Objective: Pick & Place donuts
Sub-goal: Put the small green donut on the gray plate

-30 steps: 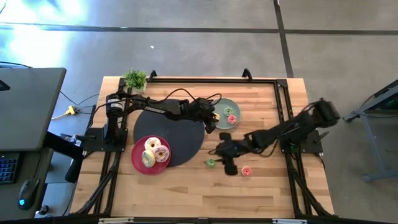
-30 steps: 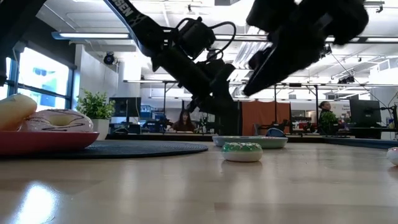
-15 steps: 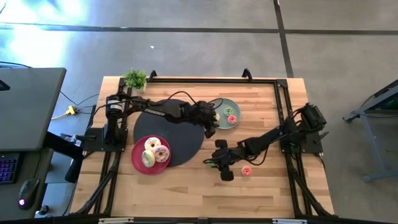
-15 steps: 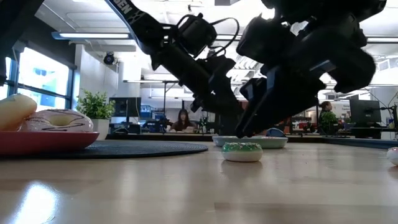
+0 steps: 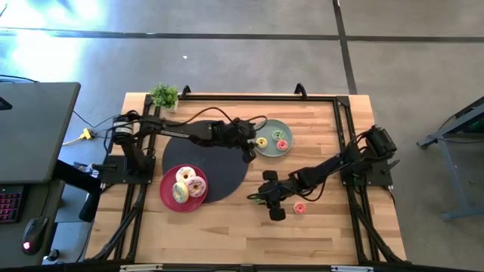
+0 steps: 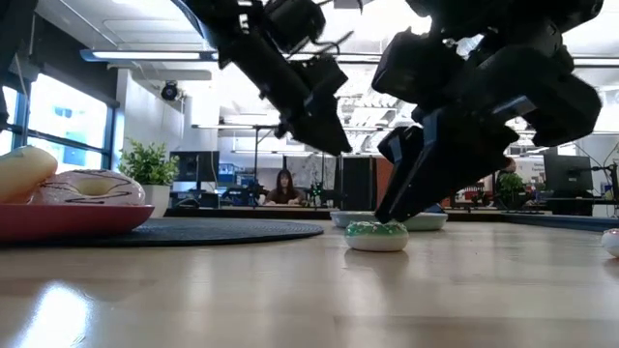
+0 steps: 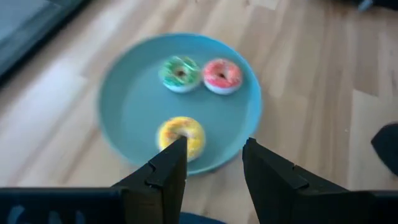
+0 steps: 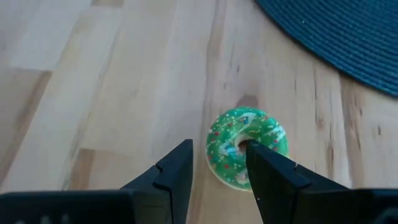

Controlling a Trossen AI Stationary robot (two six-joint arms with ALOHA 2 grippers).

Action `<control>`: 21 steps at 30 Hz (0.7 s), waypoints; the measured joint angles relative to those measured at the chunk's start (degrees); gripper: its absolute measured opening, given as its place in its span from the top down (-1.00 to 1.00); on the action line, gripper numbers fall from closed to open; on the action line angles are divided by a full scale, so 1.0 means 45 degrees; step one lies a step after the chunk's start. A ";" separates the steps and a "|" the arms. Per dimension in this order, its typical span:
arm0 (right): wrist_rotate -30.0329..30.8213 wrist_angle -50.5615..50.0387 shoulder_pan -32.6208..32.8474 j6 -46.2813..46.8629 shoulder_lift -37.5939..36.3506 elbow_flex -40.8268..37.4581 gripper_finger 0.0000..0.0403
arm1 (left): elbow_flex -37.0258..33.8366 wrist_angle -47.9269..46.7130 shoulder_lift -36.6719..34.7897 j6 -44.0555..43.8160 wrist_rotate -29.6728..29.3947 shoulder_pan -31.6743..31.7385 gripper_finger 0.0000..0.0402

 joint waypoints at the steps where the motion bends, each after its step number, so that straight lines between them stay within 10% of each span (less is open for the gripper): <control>1: 0.0000 0.0037 -0.0001 -0.0002 0.0080 0.0000 0.32 | 0.0005 -0.0133 -0.0170 0.0036 -0.0193 0.0000 0.26; 11: 0.0719 0.0540 -0.0036 0.0011 0.0982 0.0029 0.36 | 0.0010 -0.0178 -0.0765 0.0037 -0.0476 0.0000 0.26; 21: -0.0110 -0.0578 -0.0511 0.0608 -0.0479 -0.0034 0.94 | -0.0005 -0.0360 -0.0944 0.0037 -0.1766 0.0000 0.26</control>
